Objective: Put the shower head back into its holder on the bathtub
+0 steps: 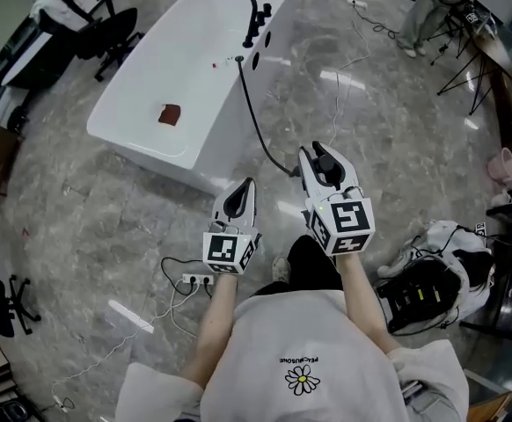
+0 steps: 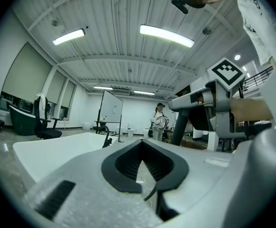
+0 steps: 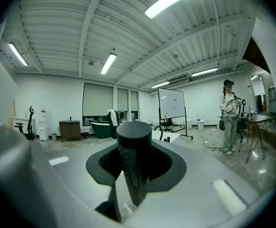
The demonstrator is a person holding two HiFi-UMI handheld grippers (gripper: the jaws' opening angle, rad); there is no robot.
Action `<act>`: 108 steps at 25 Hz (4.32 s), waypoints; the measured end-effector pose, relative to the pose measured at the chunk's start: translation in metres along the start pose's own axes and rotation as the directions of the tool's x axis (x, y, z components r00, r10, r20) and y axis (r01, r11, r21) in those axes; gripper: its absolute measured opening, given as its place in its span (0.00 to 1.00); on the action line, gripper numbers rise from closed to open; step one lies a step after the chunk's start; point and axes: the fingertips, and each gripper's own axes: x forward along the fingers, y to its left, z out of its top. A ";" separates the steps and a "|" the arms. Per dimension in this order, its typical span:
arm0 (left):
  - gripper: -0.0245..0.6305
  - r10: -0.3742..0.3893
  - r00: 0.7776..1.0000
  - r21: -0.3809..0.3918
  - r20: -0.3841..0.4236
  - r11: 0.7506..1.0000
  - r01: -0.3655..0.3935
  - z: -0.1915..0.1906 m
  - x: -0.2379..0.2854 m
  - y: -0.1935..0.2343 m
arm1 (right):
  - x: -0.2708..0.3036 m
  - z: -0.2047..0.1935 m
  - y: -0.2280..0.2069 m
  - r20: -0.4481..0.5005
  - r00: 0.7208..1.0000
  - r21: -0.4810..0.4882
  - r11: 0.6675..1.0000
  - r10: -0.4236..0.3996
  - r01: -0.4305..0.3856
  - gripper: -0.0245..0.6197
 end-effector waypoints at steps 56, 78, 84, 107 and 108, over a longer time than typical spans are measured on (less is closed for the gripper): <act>0.13 -0.044 0.857 -0.170 -0.513 0.984 -0.052 -0.190 0.581 0.345 | 0.588 0.265 -0.109 0.199 0.894 -0.091 0.916 0.401 -0.391 0.20; 0.13 0.189 0.854 -0.038 -0.484 0.971 -0.236 -0.164 0.598 0.411 | 0.565 0.283 -0.158 0.256 0.896 -0.115 0.931 0.364 -0.346 0.20; 0.13 0.343 0.928 0.114 -0.142 0.937 -0.329 0.010 0.626 0.502 | 0.558 0.295 -0.176 0.322 0.891 -0.096 0.947 0.321 -0.307 0.20; 0.13 0.238 0.855 0.461 0.460 0.759 -0.459 0.378 0.518 0.511 | 0.536 0.376 -0.129 0.580 0.701 -0.001 0.861 0.415 -0.508 0.20; 0.13 0.239 0.850 0.469 0.470 0.748 -0.470 0.387 0.511 0.512 | 0.536 0.379 -0.124 0.586 0.690 -0.006 0.854 0.425 -0.521 0.20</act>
